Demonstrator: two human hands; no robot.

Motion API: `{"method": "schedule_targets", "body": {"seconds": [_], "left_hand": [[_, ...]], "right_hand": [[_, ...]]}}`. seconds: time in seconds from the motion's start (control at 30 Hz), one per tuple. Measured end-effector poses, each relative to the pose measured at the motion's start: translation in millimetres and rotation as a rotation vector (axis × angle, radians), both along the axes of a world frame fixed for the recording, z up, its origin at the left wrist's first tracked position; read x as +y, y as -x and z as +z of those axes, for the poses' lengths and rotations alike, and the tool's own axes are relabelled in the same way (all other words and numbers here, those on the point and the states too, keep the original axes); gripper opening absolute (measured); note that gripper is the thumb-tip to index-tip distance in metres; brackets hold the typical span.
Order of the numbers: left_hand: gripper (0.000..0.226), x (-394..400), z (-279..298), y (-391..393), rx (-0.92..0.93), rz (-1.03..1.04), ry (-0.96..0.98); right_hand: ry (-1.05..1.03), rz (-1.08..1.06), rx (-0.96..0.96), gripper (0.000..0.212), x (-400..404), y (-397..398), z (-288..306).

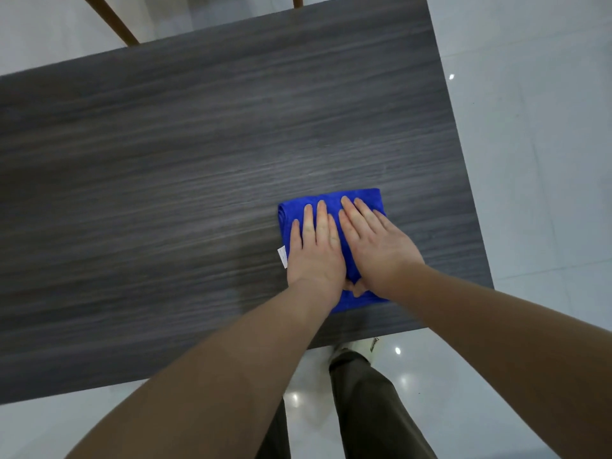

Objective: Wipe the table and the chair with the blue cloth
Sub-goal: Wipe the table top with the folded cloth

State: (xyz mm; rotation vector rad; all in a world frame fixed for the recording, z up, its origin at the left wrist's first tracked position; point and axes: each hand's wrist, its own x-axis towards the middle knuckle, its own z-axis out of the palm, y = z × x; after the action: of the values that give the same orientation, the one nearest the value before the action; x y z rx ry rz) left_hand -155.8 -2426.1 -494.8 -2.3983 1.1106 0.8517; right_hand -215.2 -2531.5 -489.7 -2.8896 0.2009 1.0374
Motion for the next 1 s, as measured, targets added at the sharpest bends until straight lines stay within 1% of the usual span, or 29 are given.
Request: {"method": "schedule_targets", "body": {"seconds": [0.3, 0.5, 0.7, 0.87, 1.0], "left_hand": [[0.129, -51, -2, 33, 0.014, -0.01, 0.025], [0.132, -95, -5, 58, 0.018, -0.009, 0.056], [0.12, -137, -8, 79, 0.005, -0.047, 0.084], [0.137, -158, -7, 71, 0.045, -0.087, 0.059], [0.137, -170, -6, 55, 0.04, -0.103, 0.05]], "right_hand": [[0.0, -0.011, 0.037, 0.131, -49, 33, 3], [0.003, -0.04, 0.04, 0.132, -91, 59, 8], [0.011, -0.064, 0.045, 0.131, -132, 80, 11], [-0.002, -0.079, 0.034, 0.134, -154, 77, 11], [0.003, -0.092, 0.032, 0.138, -167, 62, 9]]}}
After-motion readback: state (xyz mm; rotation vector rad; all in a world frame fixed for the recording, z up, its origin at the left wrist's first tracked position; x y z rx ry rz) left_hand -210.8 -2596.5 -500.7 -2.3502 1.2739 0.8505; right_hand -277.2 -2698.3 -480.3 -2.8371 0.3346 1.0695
